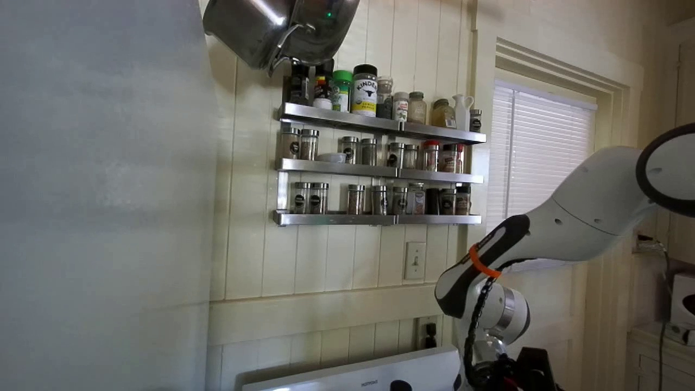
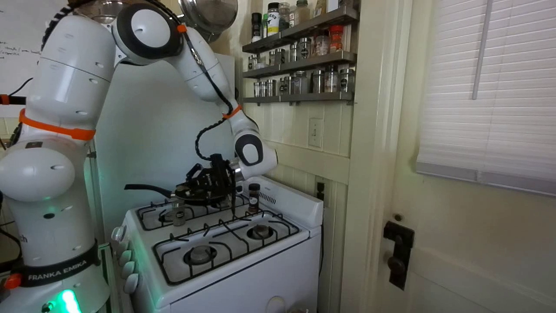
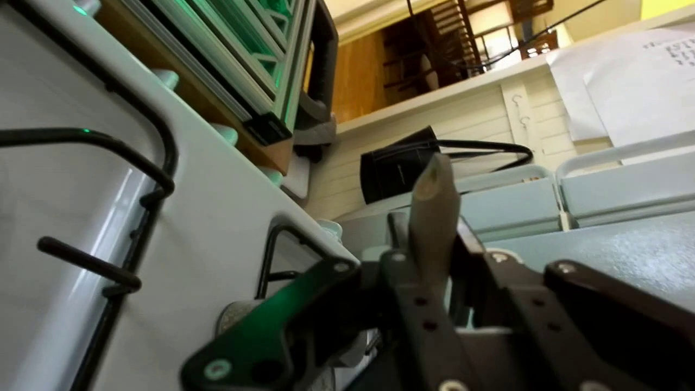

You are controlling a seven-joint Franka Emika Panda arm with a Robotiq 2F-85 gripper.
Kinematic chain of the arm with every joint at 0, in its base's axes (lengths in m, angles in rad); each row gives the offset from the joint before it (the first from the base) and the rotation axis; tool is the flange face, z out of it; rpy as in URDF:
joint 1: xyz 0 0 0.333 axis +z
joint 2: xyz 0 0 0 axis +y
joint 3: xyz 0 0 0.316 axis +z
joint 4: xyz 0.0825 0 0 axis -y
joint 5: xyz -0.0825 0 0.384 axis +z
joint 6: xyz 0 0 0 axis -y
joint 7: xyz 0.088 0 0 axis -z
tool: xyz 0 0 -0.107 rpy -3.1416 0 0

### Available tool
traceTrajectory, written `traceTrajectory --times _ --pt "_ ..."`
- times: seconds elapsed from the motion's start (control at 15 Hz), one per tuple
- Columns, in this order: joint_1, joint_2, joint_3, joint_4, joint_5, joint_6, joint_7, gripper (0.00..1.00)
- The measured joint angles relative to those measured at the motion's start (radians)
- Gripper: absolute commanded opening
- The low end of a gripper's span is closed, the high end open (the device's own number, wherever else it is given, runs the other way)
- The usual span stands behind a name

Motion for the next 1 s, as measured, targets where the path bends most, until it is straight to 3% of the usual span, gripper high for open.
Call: traceTrajectory --times 0.4,1.0 --pt "0.059 -0.097 0.043 -0.001 -0.162 0.063 0.134 0.05" --pt "0.104 -0.179 0.077 -0.011 -0.309 0.328 0.304 0.05"
